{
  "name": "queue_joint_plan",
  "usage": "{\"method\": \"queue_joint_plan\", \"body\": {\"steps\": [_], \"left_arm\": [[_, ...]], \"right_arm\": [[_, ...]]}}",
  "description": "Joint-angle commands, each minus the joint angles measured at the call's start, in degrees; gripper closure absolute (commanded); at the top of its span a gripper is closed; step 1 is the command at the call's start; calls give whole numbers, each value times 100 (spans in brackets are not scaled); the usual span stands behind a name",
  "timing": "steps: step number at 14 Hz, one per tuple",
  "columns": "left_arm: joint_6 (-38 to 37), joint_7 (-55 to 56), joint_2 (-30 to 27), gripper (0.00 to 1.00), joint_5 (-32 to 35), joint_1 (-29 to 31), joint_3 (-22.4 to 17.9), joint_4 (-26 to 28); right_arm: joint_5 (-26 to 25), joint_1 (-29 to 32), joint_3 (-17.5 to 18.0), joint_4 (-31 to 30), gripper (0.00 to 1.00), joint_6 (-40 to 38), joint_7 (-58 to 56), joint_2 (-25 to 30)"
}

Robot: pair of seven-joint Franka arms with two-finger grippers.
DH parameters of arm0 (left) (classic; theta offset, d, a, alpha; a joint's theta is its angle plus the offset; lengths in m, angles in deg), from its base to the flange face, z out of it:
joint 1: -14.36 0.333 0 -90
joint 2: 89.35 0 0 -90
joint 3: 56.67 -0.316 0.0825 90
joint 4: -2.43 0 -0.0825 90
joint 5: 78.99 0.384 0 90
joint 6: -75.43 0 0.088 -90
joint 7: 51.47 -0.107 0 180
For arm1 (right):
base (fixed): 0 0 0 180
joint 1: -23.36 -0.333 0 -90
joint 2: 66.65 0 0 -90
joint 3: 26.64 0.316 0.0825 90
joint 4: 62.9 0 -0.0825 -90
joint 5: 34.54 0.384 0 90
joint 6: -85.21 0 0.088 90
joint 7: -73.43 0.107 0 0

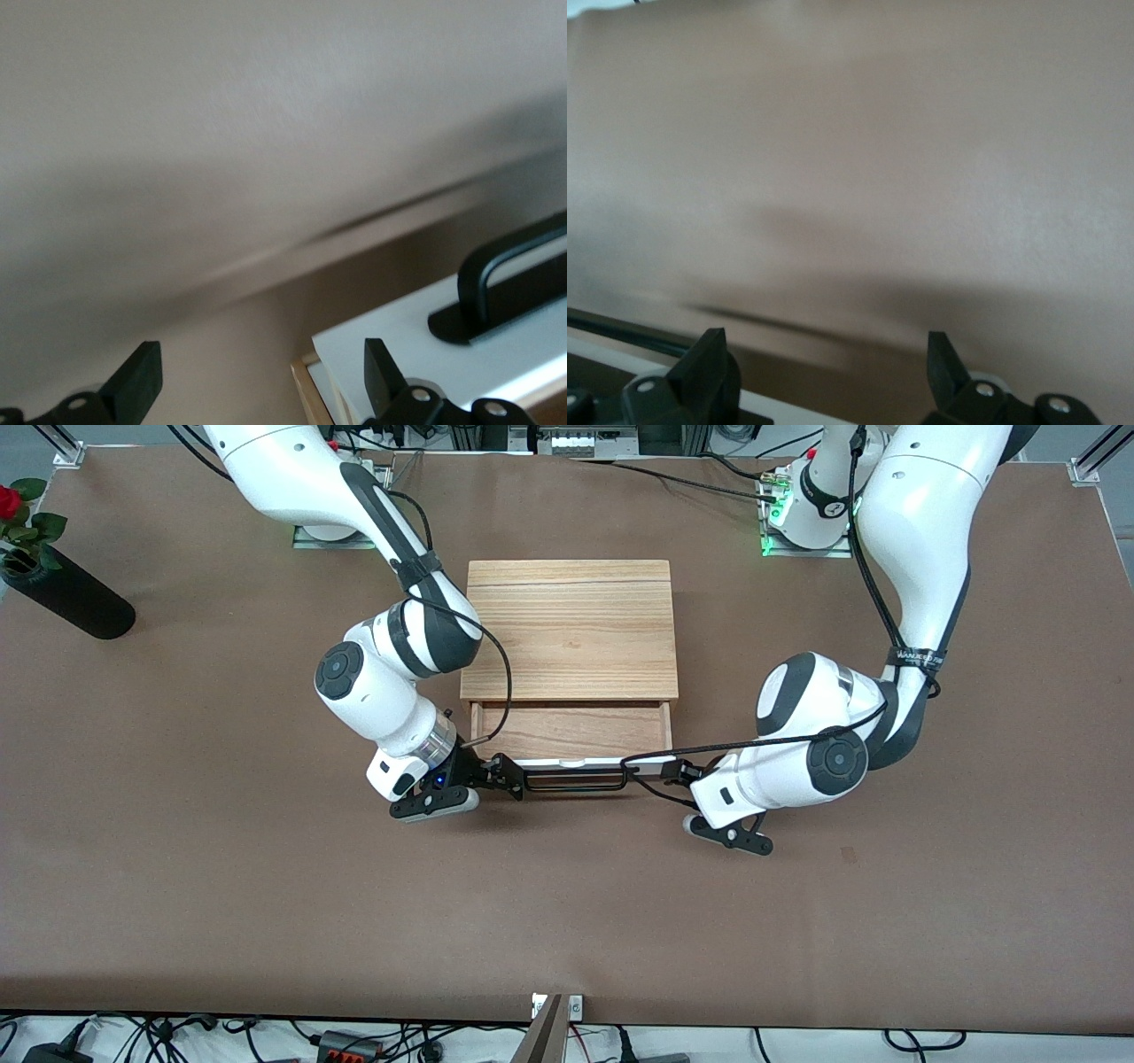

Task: Close drawer with both arms simultaneously
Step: 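Push the white drawer into the wooden cabinet with both grippers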

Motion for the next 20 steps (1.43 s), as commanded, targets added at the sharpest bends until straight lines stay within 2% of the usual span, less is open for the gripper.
{"method": "queue_joint_plan", "body": {"steps": [1,7,13,17,20], "left_arm": [[-397,-83,17,0,-222,-11,5,-113],[-723,-101,8,0,-248,-2,76,-113],[-1189,-101,25,0,-283,-20,163,-69],[-1374,-92,25,0,-336,-20,216,-34],[-1602,-101,34,0,-371,-20,234,-8]], "right_arm": [[112,-7,-27,34,0,-419,-63,52],[112,-7,-36,26,0,-824,-54,87],[112,37,-45,34,0,-1781,-54,210],[112,55,-89,52,0,-2703,-19,307],[112,98,-98,43,0,-3030,-36,316]]}}
